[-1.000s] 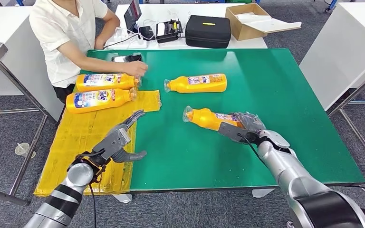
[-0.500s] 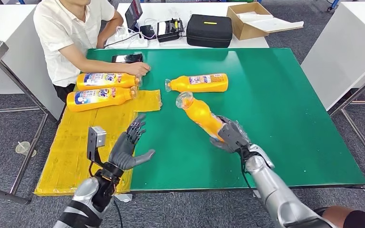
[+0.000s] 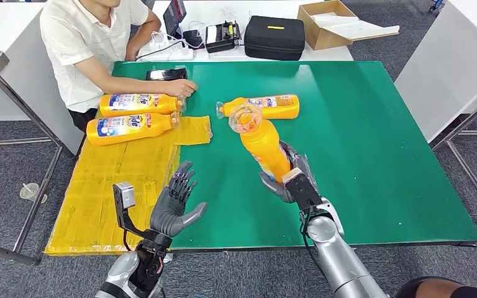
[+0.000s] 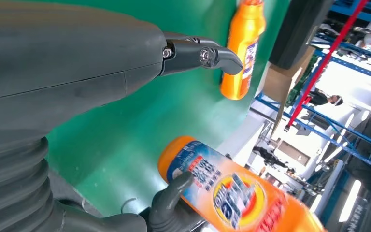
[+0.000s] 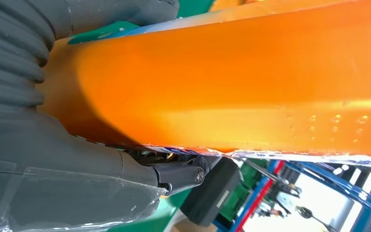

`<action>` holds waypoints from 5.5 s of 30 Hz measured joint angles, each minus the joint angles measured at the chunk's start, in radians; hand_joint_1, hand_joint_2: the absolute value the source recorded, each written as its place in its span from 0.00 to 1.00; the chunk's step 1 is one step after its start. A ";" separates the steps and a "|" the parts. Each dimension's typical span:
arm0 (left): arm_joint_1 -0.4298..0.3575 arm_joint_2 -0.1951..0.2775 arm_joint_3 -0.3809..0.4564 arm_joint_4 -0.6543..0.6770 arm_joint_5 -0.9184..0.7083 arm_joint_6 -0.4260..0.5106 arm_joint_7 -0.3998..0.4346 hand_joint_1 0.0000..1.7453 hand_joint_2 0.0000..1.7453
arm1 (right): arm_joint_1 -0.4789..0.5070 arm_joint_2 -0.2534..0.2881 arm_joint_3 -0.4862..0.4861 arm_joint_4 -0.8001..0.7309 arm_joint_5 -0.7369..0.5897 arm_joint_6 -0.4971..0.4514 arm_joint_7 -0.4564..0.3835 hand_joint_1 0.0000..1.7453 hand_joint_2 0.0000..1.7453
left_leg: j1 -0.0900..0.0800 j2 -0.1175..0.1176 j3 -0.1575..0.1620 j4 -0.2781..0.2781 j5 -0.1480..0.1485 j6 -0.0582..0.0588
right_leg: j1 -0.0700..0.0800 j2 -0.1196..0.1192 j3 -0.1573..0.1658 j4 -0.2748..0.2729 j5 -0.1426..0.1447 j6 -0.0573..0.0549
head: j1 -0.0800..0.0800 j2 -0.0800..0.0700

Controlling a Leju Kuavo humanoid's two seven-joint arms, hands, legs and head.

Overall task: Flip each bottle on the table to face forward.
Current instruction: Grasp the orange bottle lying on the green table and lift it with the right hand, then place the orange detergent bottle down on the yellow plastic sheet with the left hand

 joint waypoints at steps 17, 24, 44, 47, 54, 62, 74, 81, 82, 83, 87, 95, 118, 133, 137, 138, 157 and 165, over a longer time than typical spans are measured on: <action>-0.093 -0.034 -0.025 0.029 -0.126 0.090 -0.079 0.00 1.00 | -0.057 0.112 0.184 0.128 0.037 0.001 0.014 1.00 1.00 | 0.000 -0.001 -0.001 0.000 0.001 0.001 | 0.000 -0.002 0.000 0.000 0.000 0.000 | 0.000 0.000; -0.113 -0.038 -0.027 0.052 -0.149 0.058 -0.080 0.00 1.00 | -0.098 0.119 0.228 0.200 0.060 0.054 0.041 1.00 1.00 | 0.000 -0.001 -0.001 0.000 0.001 0.000 | 0.000 -0.002 -0.001 0.000 0.000 0.000 | 0.000 0.000; -0.142 -0.073 -0.013 0.099 -0.181 0.059 -0.108 0.39 1.00 | -0.167 0.127 0.343 0.297 0.133 0.044 0.075 1.00 1.00 | 0.000 -0.002 -0.002 0.000 0.001 0.000 | 0.000 -0.002 -0.002 0.000 0.000 0.000 | 0.000 0.000; -0.157 -0.073 -0.009 0.120 -0.210 0.070 -0.101 1.00 1.00 | -0.185 0.124 0.364 0.304 0.167 0.031 0.087 1.00 1.00 | 0.000 -0.002 -0.002 0.000 0.001 0.000 | 0.000 -0.002 -0.002 0.000 0.000 0.000 | 0.000 0.000; -0.194 -0.074 -0.009 0.168 -0.263 0.100 -0.114 1.00 1.00 | -0.202 0.122 0.383 0.306 0.175 0.028 0.102 1.00 1.00 | 0.000 -0.002 -0.002 0.000 0.001 0.000 | 0.000 -0.002 -0.002 0.000 0.000 0.000 | 0.000 0.000; -0.205 -0.080 -0.009 0.181 -0.336 0.177 -0.144 1.00 1.00 | -0.202 0.123 0.390 0.306 0.165 0.019 0.104 0.00 1.00 | 0.000 -0.002 -0.002 0.000 0.001 0.000 | 0.000 -0.002 -0.002 0.000 0.000 0.000 | 0.000 0.000; -0.211 -0.090 -0.008 0.184 -0.312 0.192 -0.147 1.00 1.00 | -0.195 0.132 0.389 0.315 0.119 0.007 0.067 0.00 1.00 | 0.000 -0.002 -0.002 0.000 0.001 0.000 | 0.000 -0.002 -0.002 0.000 0.000 0.000 | 0.000 0.000; -0.206 -0.085 -0.001 0.149 -0.279 0.185 -0.136 1.00 1.00 | -0.166 0.138 0.369 0.325 0.136 -0.165 0.029 0.00 1.00 | 0.000 -0.002 -0.002 0.000 0.001 0.000 | 0.000 -0.003 -0.002 0.000 0.000 0.000 | 0.000 0.000; -0.205 -0.078 0.000 0.137 -0.302 0.206 -0.134 1.00 1.00 | -0.149 0.136 0.356 0.327 0.150 -0.241 0.029 0.00 1.00 | 0.000 -0.002 -0.002 0.000 0.001 0.000 | 0.000 -0.003 -0.002 0.000 0.000 0.000 | 0.000 0.000; -0.204 -0.068 0.001 0.125 -0.336 0.231 -0.132 1.00 1.00 | -0.129 0.132 0.338 0.331 0.171 -0.328 0.032 0.00 1.00 | 0.000 -0.002 -0.002 0.000 0.001 0.000 | 0.000 -0.003 -0.002 0.000 0.000 0.000 | 0.000 0.000; -0.182 0.003 0.015 0.079 -0.579 0.317 -0.111 1.00 1.00 | -0.047 0.104 0.178 0.330 0.378 -0.576 0.010 0.00 1.00 | 0.000 -0.002 -0.003 0.000 0.001 0.000 | 0.000 -0.003 -0.002 0.000 0.000 0.000 | 0.000 0.000; -0.184 0.148 0.088 0.071 -1.005 0.281 0.004 1.00 1.00 | 0.128 0.107 -0.237 0.094 0.276 -0.584 -0.153 0.00 1.00 | 0.000 -0.003 -0.003 0.000 0.001 0.000 | 0.000 -0.004 -0.002 0.000 0.000 0.000 | 0.000 0.000; -0.449 0.210 0.050 0.431 -1.346 0.112 0.088 0.93 1.00 | 0.159 0.121 -0.233 -0.020 0.174 -0.580 -0.172 0.00 1.00 | 0.000 -0.002 -0.002 0.000 0.003 0.001 | 0.000 -0.003 -0.002 0.000 0.000 0.000 | 0.000 0.000; -0.568 0.173 -0.115 0.662 -1.459 0.024 0.111 0.00 1.00 | 0.120 0.121 -0.179 0.015 0.124 -0.574 -0.172 0.00 1.00 | 0.000 -0.002 0.001 0.000 0.003 0.001 | 0.000 -0.003 0.001 0.001 0.000 0.000 | 0.000 0.000; -0.572 0.170 -0.118 0.668 -1.458 0.019 0.111 0.00 1.00 | 0.119 0.121 -0.176 0.017 0.122 -0.574 -0.172 0.00 1.00 | 0.000 -0.002 0.000 0.000 0.003 0.001 | 0.000 -0.003 0.001 0.001 0.000 0.000 | 0.000 0.000; -0.573 0.169 -0.120 0.671 -1.457 0.015 0.111 0.00 1.00 | 0.118 0.121 -0.175 0.018 0.120 -0.574 -0.172 0.00 1.00 | 0.000 -0.002 0.000 0.000 0.003 0.001 | 0.000 -0.003 0.001 0.001 0.000 0.000 | 0.000 0.000; -0.655 0.179 -0.167 0.656 -1.283 -0.242 -0.009 0.00 1.00 | 0.095 0.106 -0.117 0.059 0.029 -0.569 -0.172 0.00 1.00 | 0.000 -0.003 -0.001 0.000 0.003 0.001 | 0.000 -0.004 0.000 0.001 0.000 0.000 | 0.000 0.000; -0.659 0.247 -0.224 0.467 -1.175 -0.266 -0.007 0.00 1.00 | 0.096 0.092 -0.108 0.062 0.016 -0.572 -0.172 0.00 1.00 | 0.000 -0.003 -0.001 0.000 0.003 0.001 | 0.000 -0.004 0.000 0.001 0.000 0.000 | 0.000 0.000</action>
